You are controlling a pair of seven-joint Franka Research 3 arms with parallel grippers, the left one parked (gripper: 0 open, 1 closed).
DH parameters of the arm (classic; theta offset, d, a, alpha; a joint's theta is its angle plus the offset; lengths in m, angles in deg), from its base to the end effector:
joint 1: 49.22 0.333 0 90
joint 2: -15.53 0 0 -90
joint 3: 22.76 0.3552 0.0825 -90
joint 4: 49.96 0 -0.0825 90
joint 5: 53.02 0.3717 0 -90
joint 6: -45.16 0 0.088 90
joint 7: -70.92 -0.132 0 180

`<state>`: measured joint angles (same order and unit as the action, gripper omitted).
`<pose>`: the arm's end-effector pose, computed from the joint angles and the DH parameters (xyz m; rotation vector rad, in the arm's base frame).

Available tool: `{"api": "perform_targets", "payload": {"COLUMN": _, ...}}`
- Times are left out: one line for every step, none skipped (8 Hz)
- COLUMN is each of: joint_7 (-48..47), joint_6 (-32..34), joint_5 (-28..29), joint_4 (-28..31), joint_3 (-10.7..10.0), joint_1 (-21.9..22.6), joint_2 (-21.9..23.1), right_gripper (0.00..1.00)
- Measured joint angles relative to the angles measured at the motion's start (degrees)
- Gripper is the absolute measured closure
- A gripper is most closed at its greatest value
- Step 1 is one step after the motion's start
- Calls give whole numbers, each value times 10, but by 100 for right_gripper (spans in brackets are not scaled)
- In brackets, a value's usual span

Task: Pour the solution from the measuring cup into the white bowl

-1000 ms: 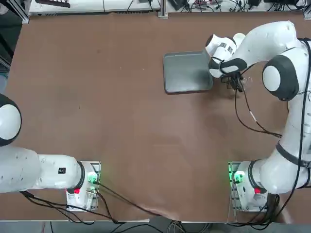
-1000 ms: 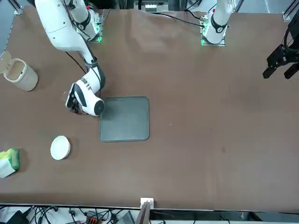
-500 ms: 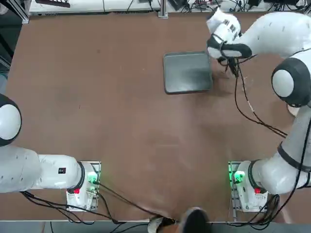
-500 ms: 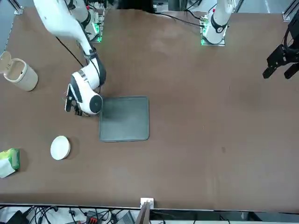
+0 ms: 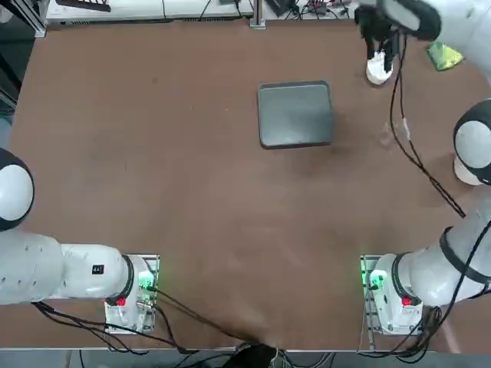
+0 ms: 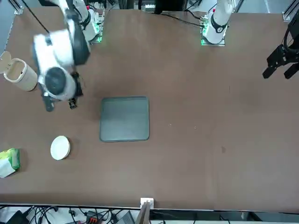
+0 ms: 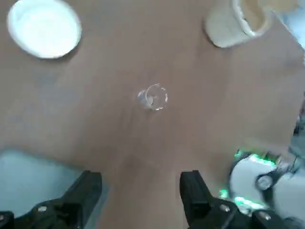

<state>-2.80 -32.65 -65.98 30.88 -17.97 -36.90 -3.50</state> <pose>0.5915 0.1396 0.5075 2.3953 -1.2963 -0.1747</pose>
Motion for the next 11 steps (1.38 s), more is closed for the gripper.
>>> {"api": "perform_targets", "payload": {"joint_7": 103, "joint_6": 7, "joint_5": 22, "joint_4": -21, "joint_3": -2, "joint_1": -20, "joint_2": 1, "right_gripper": 0}}
{"api": "perform_targets", "payload": {"joint_7": 206, "joint_6": 8, "joint_5": 48, "joint_4": -32, "joint_3": -3, "joint_1": -45, "joint_2": 3, "right_gripper": 0}}
{"api": "perform_targets", "payload": {"joint_7": 310, "joint_6": 9, "joint_5": 80, "joint_4": -38, "joint_3": -4, "joint_1": -75, "joint_2": 10, "right_gripper": 0}}
{"api": "perform_targets", "payload": {"joint_7": 414, "joint_6": 9, "joint_5": 104, "joint_4": -41, "joint_3": -4, "joint_1": -104, "joint_2": 22, "right_gripper": 0}}
{"api": "perform_targets", "payload": {"joint_7": 499, "joint_6": 10, "joint_5": 114, "joint_4": -41, "joint_3": -4, "joint_1": -123, "joint_2": 37, "right_gripper": 0}}
{"api": "perform_targets", "payload": {"joint_7": 564, "joint_6": 8, "joint_5": 117, "joint_4": -38, "joint_3": -4, "joint_1": -130, "joint_2": 51, "right_gripper": 0}}
{"api": "perform_targets", "payload": {"joint_7": 609, "joint_6": 0, "joint_5": 117, "joint_4": -25, "joint_3": -4, "joint_1": -131, "joint_2": 71, "right_gripper": 0}}
{"api": "perform_targets", "payload": {"joint_7": 649, "joint_6": -19, "joint_5": 117, "joint_4": 5, "joint_3": -3, "joint_1": -130, "joint_2": 100, "right_gripper": 0}}
{"api": "perform_targets", "payload": {"joint_7": 693, "joint_6": -38, "joint_5": 117, "joint_4": 44, "joint_3": -3, "joint_1": -130, "joint_2": 135, "right_gripper": 0}}
{"api": "perform_targets", "payload": {"joint_7": 737, "joint_6": -51, "joint_5": 117, "joint_4": 81, "joint_3": -5, "joint_1": -130, "joint_2": 168, "right_gripper": 0}}
{"api": "perform_targets", "payload": {"joint_7": 777, "joint_6": -54, "joint_5": 117, "joint_4": 105, "joint_3": -19, "joint_1": -127, "joint_2": 192, "right_gripper": 0}}
